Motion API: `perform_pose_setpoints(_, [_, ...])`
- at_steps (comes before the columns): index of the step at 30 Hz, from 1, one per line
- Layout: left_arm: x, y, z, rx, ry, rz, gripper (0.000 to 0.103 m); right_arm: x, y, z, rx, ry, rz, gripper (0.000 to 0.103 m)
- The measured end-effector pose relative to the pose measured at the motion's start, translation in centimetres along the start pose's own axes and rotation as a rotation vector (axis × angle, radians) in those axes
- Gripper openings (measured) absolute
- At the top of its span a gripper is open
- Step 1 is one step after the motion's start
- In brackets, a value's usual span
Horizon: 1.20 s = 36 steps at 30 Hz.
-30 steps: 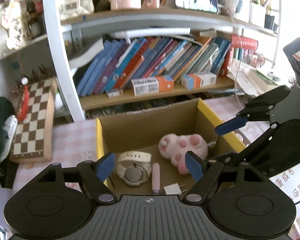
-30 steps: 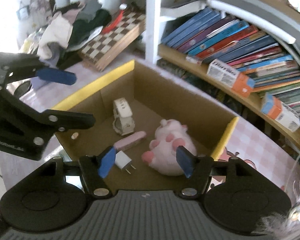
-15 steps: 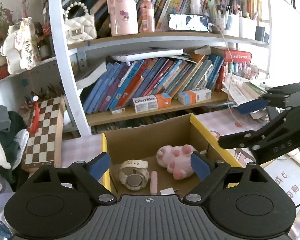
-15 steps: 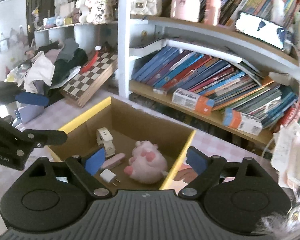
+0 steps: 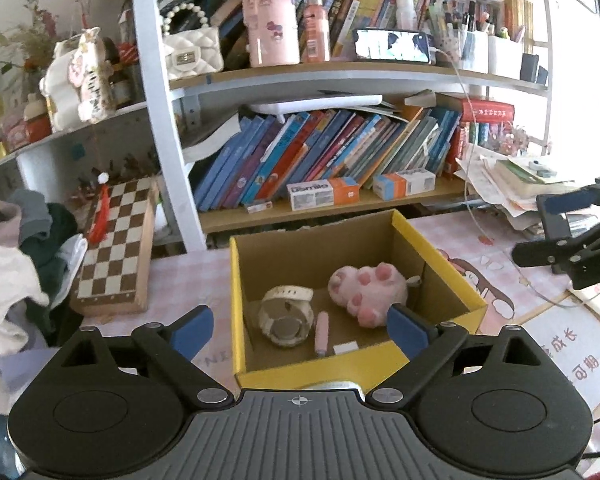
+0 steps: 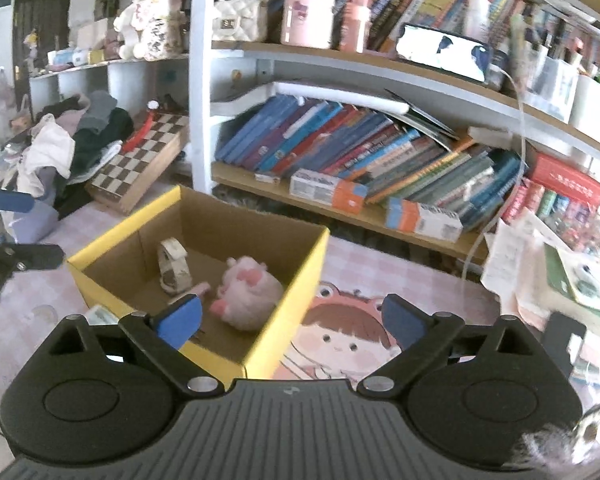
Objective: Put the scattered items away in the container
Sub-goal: 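Lift both open grippers out of the yellow box and back over the table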
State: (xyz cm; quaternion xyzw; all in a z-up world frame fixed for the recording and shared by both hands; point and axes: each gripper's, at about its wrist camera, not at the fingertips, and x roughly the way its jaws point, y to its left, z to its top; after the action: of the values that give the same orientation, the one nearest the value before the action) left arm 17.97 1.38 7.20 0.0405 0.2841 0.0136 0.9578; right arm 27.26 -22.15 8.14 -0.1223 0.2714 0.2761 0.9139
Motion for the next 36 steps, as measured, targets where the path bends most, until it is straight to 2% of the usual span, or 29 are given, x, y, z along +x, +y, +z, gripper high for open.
perform_pose_setpoints(15, [-2.4,0.6,-2.8,-0.05,0.02,0.032,0.096,-3.2,-0.7,-4.8,0.141,0.039,-0.072,0.098])
perform_pose_setpoints(23, [-3.5,0.6,-4.2,-0.071,0.032,0.05,0.096,-4.5,-0.1,-6.7,0.156,0.046,-0.128,0.098])
perform_pose_setpoints(36, [-2.9,0.2,-7.9,-0.078,0.133,0.054,0.096,-3.8,2.0,-10.7,0.153,0.147,-0.144,0.099])
